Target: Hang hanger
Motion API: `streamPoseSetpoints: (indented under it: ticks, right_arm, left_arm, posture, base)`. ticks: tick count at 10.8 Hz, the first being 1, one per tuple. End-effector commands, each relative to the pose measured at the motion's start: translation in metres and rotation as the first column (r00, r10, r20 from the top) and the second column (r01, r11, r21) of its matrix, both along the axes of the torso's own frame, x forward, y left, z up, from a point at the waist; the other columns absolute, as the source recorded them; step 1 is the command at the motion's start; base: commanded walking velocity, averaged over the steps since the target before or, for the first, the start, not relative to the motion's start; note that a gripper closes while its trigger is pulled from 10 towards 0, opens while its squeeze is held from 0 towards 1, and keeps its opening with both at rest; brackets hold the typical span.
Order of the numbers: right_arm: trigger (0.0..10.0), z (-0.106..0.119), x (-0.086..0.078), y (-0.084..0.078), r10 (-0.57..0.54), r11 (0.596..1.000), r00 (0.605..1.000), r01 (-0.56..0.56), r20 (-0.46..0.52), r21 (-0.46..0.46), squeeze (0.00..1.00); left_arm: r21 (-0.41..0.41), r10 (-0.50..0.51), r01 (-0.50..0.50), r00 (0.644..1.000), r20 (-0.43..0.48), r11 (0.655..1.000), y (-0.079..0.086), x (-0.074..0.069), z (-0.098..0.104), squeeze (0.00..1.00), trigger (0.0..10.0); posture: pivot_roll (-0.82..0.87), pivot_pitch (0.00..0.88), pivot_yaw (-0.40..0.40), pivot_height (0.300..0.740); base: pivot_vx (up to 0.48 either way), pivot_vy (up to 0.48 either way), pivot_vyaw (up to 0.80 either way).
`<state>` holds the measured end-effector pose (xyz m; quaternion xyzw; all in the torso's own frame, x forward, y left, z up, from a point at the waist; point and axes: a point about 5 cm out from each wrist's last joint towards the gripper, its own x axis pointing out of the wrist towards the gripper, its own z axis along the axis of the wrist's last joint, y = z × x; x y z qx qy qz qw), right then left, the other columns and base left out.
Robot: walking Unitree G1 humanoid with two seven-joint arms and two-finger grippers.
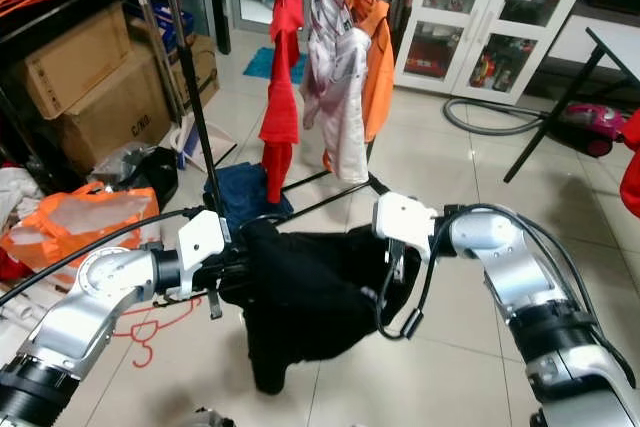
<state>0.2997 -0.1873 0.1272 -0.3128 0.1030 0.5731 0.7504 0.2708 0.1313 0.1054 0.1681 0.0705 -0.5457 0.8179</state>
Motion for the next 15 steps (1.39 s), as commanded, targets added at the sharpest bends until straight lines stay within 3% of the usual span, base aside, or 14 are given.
streamPoseSetpoints:
  ticks: [1, 3, 4, 5, 8, 10, 13, 15]
  right_arm:
    - [0.0, -0.003, -0.004, -0.012, -0.019, 0.999, 1.000, 0.018, -0.016, -0.046, 0.00]
    - [0.0, -0.005, -0.006, -0.011, -0.028, 0.999, 0.999, 0.028, -0.017, -0.022, 0.00]
    - [0.0, -0.003, -0.004, -0.008, -0.078, 0.996, 0.997, 0.078, -0.018, 0.049, 0.00]
    - [0.0, -0.004, -0.005, -0.008, -0.083, 0.995, 0.996, 0.084, -0.022, 0.053, 0.00]
    - [0.0, -0.006, -0.005, -0.012, -0.089, 0.995, 0.996, 0.090, -0.027, 0.040, 0.00]
    - [0.0, -0.003, 0.000, -0.013, -0.113, 0.992, 0.993, 0.112, 0.017, 0.051, 0.00]
    - [0.0, -0.001, 0.008, -0.019, -0.227, 0.966, 0.974, 0.223, 0.022, 0.132, 0.00]
    - [0.0, 0.003, 0.013, -0.024, -0.286, 0.942, 0.958, 0.279, 0.012, 0.188, 0.00]
  left_arm:
    - [-0.017, -0.005, 0.006, 0.999, 0.052, 1.000, 0.000, 0.005, 0.011, 0.00, 10.0]
    - [-0.014, 0.022, -0.021, 0.999, 0.042, 1.000, 0.002, 0.008, 0.010, 0.00, 10.0]
    - [-0.006, 0.038, -0.038, 0.999, 0.035, 0.999, 0.003, 0.012, 0.012, 0.00, 10.0]
    - [-0.007, 0.025, -0.025, 0.999, 0.027, 1.000, 0.003, 0.011, 0.012, 1.00, 10.0]
    - [-0.001, -0.066, 0.066, 0.997, -0.046, 0.998, 0.011, 0.000, 0.014, 1.00, 10.0]
    - [0.044, -0.140, 0.146, 0.982, -0.128, 0.988, 0.032, -0.012, 0.019, 1.00, 10.0]
    - [0.075, -0.127, 0.143, 0.974, -0.190, 0.987, 0.052, -0.023, 0.020, 1.00, 10.0]
    - [0.064, -0.076, 0.089, 0.980, -0.185, 0.994, 0.060, -0.023, 0.022, 1.00, 10.0]
  posture:
    - [-0.04, 0.000, -0.036, 0.740]
    - [-0.05, 0.000, -0.033, 0.740]
    - [-0.05, 0.000, -0.030, 0.740]
    - [-0.05, 0.000, -0.028, 0.740]
    - [-0.05, 0.000, -0.028, 0.740]
    - [-0.03, 0.000, -0.033, 0.740]
    - [-0.03, 0.006, -0.040, 0.740]
    - [-0.03, 0.010, -0.042, 0.740]
  base:
    - [0.000, 0.000, 0.00]
    - [0.000, 0.000, 0.00]
    - [0.000, 0.000, 0.00]
    - [0.000, 0.000, 0.00]
    - [0.000, 0.000, 0.00]
    - [0.000, 0.000, 0.00]
    - [0.000, 0.000, 0.00]
    - [0.000, 0.000, 0.00]
